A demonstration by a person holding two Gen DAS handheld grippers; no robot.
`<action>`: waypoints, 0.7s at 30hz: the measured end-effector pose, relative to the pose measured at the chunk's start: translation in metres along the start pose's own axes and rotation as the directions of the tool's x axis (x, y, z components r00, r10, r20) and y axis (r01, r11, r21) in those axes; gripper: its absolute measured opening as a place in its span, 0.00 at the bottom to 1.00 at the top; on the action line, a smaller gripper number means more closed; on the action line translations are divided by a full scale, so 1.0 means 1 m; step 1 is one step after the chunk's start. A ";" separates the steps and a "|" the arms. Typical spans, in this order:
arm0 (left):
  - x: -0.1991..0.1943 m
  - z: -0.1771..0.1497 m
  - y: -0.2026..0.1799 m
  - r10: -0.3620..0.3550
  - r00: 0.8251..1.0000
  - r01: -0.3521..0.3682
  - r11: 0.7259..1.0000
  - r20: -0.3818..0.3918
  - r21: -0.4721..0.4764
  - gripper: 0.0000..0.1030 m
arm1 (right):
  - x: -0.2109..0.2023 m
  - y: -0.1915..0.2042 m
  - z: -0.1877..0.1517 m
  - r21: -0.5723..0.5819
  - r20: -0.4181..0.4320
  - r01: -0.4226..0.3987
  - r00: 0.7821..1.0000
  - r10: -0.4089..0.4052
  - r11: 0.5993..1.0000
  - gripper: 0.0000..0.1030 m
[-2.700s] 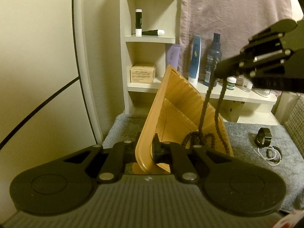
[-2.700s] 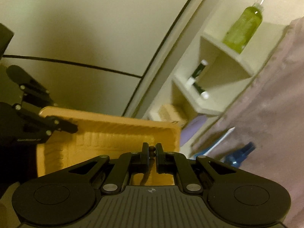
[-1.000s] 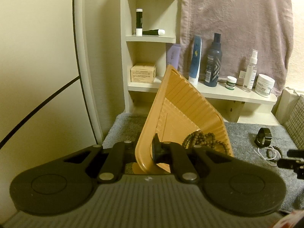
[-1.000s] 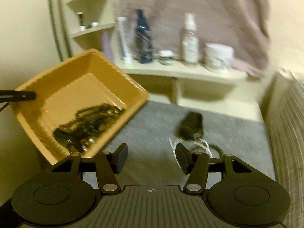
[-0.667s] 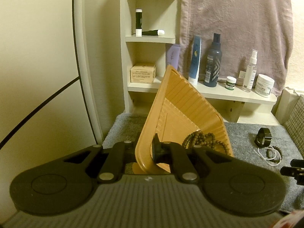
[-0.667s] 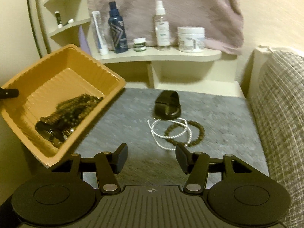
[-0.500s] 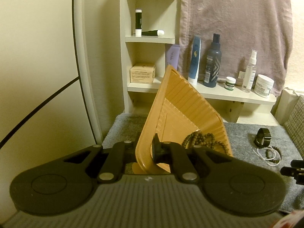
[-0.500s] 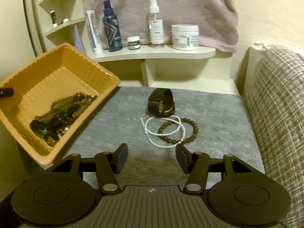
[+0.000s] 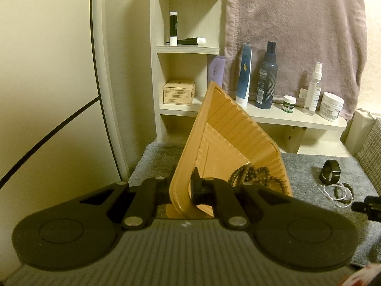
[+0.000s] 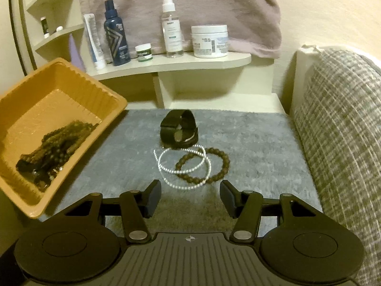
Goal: Organize jewelry
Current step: 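Reach the right tool to the black watch band and grasp it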
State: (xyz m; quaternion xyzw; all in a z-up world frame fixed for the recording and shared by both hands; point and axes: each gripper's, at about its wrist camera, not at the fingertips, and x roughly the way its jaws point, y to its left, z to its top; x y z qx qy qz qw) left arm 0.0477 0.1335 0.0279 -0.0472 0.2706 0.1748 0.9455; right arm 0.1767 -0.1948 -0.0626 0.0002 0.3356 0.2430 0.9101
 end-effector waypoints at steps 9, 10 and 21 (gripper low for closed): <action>0.000 0.000 0.000 0.000 1.000 0.000 1.000 -0.002 0.000 0.07 | 0.028 0.018 0.026 0.005 0.052 0.063 0.997 -0.064 0.998 0.54; 0.000 0.000 0.000 -0.001 1.000 0.001 1.000 -0.002 0.000 0.07 | 0.031 0.019 0.029 0.008 0.056 0.070 0.996 -0.070 0.998 0.54; 0.000 0.001 0.001 -0.001 1.000 0.001 1.000 -0.003 0.000 0.07 | 0.068 0.041 0.048 -0.041 0.044 0.130 0.991 -0.128 0.991 0.40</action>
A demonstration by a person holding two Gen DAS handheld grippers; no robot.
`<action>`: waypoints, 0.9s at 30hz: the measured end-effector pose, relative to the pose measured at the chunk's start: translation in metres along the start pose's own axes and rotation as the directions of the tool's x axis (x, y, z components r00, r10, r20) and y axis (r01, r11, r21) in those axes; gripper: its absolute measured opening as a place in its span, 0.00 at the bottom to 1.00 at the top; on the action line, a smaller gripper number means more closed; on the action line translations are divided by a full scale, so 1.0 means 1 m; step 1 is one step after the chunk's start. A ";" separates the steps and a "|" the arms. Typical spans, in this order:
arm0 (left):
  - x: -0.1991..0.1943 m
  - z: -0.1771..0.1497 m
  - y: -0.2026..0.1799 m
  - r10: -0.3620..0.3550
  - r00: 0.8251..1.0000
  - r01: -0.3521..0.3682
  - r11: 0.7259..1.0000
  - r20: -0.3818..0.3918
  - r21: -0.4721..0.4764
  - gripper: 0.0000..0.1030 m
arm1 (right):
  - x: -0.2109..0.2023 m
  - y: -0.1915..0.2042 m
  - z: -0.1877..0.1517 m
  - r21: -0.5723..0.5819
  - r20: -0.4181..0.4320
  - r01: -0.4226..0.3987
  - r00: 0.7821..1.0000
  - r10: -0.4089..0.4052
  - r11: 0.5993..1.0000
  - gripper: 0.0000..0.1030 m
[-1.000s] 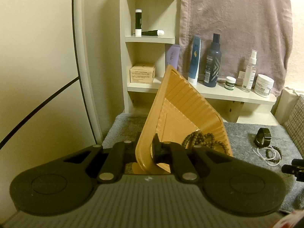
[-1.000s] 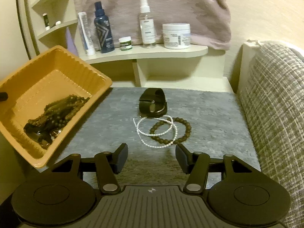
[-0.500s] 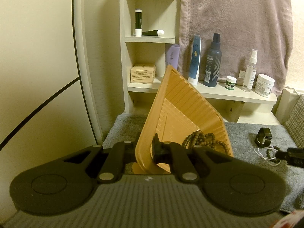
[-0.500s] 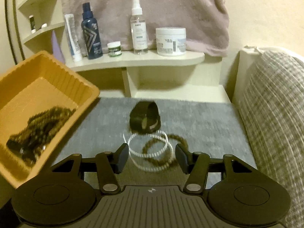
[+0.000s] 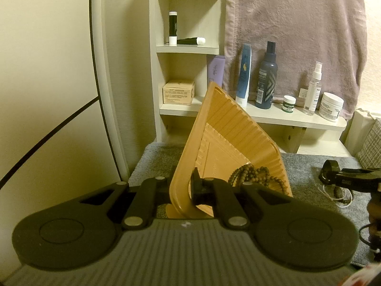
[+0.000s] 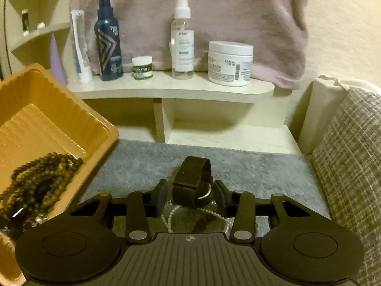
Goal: Organize jewelry
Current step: 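Reach the right tool to the black watch band and grasp it, then lift the black watch band and carry it toward the tray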
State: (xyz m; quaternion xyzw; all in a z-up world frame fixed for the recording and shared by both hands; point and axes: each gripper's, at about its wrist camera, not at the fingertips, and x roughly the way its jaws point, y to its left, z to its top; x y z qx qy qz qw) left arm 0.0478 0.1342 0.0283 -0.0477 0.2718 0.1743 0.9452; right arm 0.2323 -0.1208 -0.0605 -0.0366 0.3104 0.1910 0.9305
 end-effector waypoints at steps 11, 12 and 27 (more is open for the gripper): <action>0.000 -0.001 -0.001 0.003 1.000 -0.003 1.000 0.000 -0.001 0.07 | 0.005 -0.009 -0.006 -0.018 -0.031 0.014 0.999 -0.015 1.000 0.21; 0.000 -0.001 -0.001 0.003 1.000 -0.003 1.000 0.000 -0.001 0.07 | 0.004 -0.010 -0.006 -0.015 -0.029 0.011 1.000 -0.011 1.000 0.21; 0.000 -0.001 -0.002 0.004 1.000 -0.004 1.000 0.000 -0.001 0.07 | -0.017 -0.021 0.001 -0.100 -0.009 -0.042 0.999 0.041 0.994 0.20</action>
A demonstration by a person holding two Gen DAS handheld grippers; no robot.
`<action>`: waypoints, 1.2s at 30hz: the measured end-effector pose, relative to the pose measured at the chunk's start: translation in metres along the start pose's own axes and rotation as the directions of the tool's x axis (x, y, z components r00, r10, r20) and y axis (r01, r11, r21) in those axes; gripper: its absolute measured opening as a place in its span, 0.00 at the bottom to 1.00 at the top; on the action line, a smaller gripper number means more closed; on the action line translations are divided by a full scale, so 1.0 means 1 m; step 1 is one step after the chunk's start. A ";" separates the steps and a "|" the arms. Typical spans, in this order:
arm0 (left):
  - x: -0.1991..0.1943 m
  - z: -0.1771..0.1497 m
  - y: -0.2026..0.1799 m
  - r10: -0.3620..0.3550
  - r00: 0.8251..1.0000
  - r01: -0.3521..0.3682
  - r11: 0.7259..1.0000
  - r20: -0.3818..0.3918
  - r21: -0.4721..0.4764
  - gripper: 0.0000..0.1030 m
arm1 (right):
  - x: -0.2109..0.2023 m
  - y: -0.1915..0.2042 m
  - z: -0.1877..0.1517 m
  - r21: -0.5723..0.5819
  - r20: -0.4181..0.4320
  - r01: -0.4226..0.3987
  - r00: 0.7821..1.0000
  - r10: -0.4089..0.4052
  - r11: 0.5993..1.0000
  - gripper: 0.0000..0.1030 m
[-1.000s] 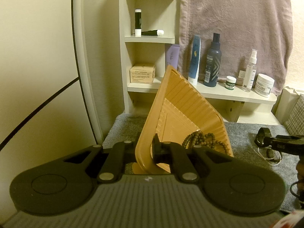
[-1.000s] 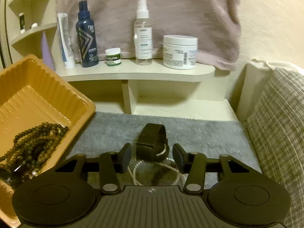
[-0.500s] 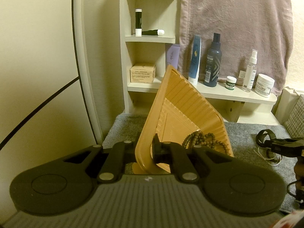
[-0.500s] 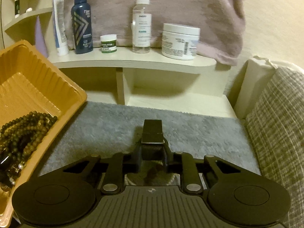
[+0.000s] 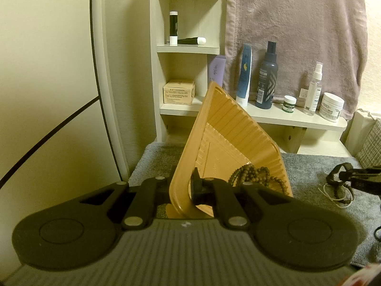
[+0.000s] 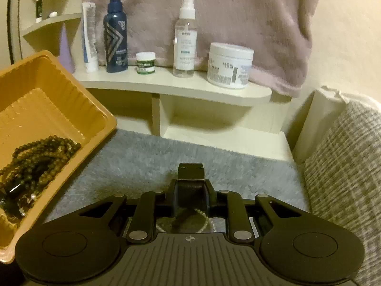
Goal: Organize jewelry
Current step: 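Lift the black watch band and carry it toward the tray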
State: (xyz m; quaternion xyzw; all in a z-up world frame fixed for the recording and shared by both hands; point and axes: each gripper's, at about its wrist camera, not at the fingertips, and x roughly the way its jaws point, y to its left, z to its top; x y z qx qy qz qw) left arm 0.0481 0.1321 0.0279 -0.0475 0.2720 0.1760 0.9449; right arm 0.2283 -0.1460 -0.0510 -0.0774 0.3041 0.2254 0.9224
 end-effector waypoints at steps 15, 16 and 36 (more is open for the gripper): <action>0.000 0.000 0.000 0.000 1.000 0.000 1.000 0.000 0.002 0.07 | -0.036 -0.007 0.003 -0.125 -0.029 -0.064 0.998 0.061 0.990 0.20; 0.000 0.000 0.000 -0.001 1.000 0.001 1.000 0.000 0.001 0.07 | -0.037 -0.006 0.003 -0.132 -0.029 -0.068 0.997 0.064 0.989 0.20; 0.000 0.000 0.000 0.000 1.000 0.000 1.000 -0.001 0.002 0.07 | -0.061 0.045 0.043 -0.314 -0.012 -0.271 0.959 0.282 0.910 0.20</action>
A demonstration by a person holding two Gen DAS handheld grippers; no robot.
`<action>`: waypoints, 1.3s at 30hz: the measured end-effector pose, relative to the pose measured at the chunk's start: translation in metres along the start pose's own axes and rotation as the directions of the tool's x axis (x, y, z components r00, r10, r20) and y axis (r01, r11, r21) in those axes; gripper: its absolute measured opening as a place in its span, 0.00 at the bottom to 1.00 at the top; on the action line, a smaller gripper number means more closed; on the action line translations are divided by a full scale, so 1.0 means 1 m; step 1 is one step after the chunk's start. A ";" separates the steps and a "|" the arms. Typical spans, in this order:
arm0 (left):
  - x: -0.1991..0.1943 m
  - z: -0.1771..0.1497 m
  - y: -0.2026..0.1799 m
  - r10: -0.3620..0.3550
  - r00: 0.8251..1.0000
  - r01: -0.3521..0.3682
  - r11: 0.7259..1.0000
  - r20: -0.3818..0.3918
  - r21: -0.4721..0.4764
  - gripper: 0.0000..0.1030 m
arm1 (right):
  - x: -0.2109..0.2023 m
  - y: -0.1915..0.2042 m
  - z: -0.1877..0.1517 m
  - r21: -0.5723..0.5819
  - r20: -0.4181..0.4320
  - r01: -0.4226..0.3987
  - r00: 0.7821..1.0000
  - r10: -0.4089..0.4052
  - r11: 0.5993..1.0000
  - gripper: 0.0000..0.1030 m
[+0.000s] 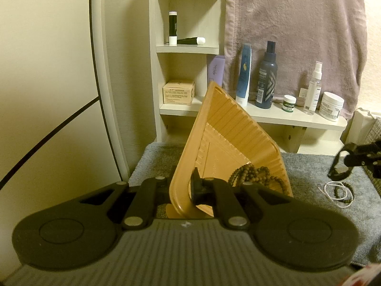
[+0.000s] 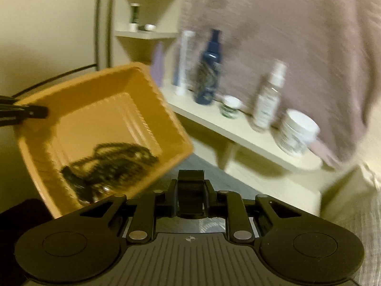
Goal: Organize jewelry
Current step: 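Lift the black watch band and carry it toward the tray, then lower the watch band into the tray and open the right tool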
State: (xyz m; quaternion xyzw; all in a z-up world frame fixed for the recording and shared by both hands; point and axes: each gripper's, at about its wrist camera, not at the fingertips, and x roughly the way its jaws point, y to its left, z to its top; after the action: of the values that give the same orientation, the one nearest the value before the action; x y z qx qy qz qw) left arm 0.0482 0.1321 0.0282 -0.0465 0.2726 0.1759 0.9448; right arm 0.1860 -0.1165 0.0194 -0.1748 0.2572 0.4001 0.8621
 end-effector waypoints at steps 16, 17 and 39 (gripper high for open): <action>0.000 0.000 0.002 -0.001 1.000 0.001 1.000 -0.002 -0.002 0.07 | 0.031 0.073 0.048 -0.309 -0.005 -0.232 0.970 0.242 0.922 0.20; 0.000 0.000 0.002 -0.002 1.000 0.002 1.000 -0.002 -0.002 0.07 | 0.035 0.077 0.049 -0.317 -0.009 -0.239 0.968 0.249 0.918 0.20; 0.001 -0.001 0.003 -0.001 1.000 0.001 1.000 -0.006 -0.008 0.07 | 0.082 0.113 0.039 -0.344 -0.130 -0.350 0.937 0.325 0.871 0.21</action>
State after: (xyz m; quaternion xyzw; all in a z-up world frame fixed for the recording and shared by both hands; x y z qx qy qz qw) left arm 0.0478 0.1348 0.0271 -0.0509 0.2745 0.1763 0.9439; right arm 0.1541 0.0222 -0.0078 -0.2963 0.2346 0.5787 0.7226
